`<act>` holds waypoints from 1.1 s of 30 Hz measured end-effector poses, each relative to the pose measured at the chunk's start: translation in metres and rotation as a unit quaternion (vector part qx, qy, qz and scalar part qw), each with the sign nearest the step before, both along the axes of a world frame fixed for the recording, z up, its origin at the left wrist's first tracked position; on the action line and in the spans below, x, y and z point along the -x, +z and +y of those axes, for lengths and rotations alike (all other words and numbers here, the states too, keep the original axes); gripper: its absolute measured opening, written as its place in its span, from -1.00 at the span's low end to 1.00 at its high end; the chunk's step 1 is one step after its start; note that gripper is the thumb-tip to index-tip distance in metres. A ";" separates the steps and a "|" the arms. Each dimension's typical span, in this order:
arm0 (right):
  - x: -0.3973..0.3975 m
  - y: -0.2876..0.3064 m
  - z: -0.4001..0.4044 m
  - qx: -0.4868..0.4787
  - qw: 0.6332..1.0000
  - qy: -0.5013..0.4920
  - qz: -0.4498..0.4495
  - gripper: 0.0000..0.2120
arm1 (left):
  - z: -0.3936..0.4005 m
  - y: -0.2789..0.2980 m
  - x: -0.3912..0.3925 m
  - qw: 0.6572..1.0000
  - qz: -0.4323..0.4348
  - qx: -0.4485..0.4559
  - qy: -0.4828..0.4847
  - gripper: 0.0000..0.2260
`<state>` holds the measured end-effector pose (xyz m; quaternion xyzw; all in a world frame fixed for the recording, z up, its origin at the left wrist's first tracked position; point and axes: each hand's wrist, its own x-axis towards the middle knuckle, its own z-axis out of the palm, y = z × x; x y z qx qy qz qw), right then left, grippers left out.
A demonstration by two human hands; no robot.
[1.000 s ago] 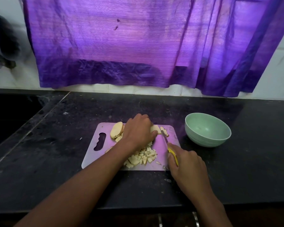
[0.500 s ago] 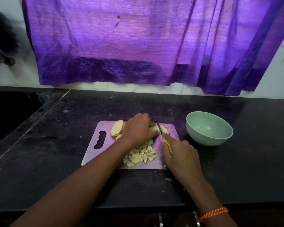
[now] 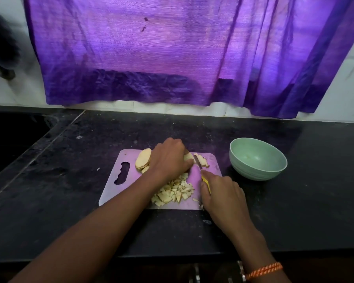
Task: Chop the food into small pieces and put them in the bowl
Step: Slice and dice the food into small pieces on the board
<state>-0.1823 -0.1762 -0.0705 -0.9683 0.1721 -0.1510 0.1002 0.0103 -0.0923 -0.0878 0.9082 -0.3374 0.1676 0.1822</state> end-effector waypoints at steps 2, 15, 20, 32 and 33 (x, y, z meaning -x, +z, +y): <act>0.008 0.000 0.001 -0.009 1.000 -0.002 0.001 -0.60 | 0.002 0.001 -0.002 1.000 0.004 0.010 0.006 -0.69; 0.013 -0.011 -0.007 -0.066 0.990 -0.001 -0.128 -0.56 | 0.006 0.009 0.004 0.999 0.029 0.013 -0.036 -0.61; -0.009 -0.006 -0.007 -0.034 0.996 0.010 -0.086 -0.56 | 0.013 0.014 -0.001 0.999 0.029 0.031 -0.025 -0.74; -0.014 0.004 0.003 0.021 1.000 0.011 -0.015 -0.59 | 0.013 0.011 0.001 0.999 0.028 0.008 -0.025 -0.74; -0.015 0.004 0.003 0.017 1.000 0.013 -0.010 -0.61 | 0.013 0.011 0.001 0.999 0.030 0.006 -0.025 -0.74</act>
